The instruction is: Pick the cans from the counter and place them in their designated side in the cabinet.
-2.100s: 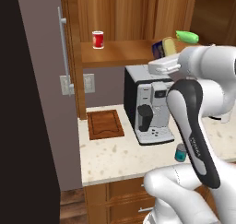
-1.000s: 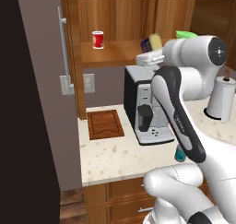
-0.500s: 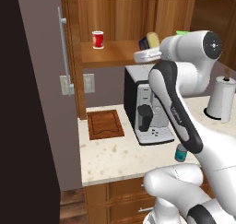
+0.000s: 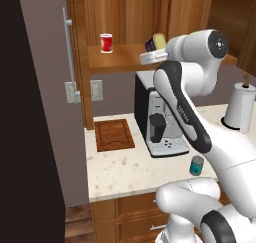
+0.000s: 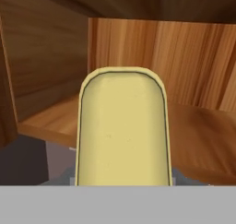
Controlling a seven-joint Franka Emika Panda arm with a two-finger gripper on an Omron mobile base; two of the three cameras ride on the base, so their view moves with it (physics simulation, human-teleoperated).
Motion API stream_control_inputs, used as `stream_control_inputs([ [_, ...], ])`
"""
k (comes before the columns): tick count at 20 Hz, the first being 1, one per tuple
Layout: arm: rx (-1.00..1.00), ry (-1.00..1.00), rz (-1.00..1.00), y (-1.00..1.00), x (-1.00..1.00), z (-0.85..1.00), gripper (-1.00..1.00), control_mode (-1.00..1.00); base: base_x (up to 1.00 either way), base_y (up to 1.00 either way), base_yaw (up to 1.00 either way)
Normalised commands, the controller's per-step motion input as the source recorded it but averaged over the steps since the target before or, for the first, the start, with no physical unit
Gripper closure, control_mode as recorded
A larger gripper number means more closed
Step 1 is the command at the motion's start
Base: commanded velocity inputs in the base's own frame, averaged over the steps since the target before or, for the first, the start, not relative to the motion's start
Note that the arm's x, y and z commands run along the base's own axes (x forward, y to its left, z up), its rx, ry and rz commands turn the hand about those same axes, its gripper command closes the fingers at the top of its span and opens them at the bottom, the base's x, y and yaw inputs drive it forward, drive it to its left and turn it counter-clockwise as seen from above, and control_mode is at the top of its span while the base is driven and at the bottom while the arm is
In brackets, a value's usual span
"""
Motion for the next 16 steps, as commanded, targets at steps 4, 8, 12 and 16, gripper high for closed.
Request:
stream_control_inputs([
  [4,0.0,0.02,0.0,0.09,0.31,-0.01,1.0,-1.0,0.0,0.0,0.0],
  [8,0.0,0.02,0.0,0.09,0.33,-0.03,1.0,-1.0,0.0,0.0,0.0],
  [12,0.0,0.02,0.0,0.06,0.29,-0.04,1.0,-1.0,0.0,0.0,0.0],
  [16,0.0,0.01,0.0,0.04,0.29,-0.05,1.0,-1.0,0.0,0.0,0.0],
])
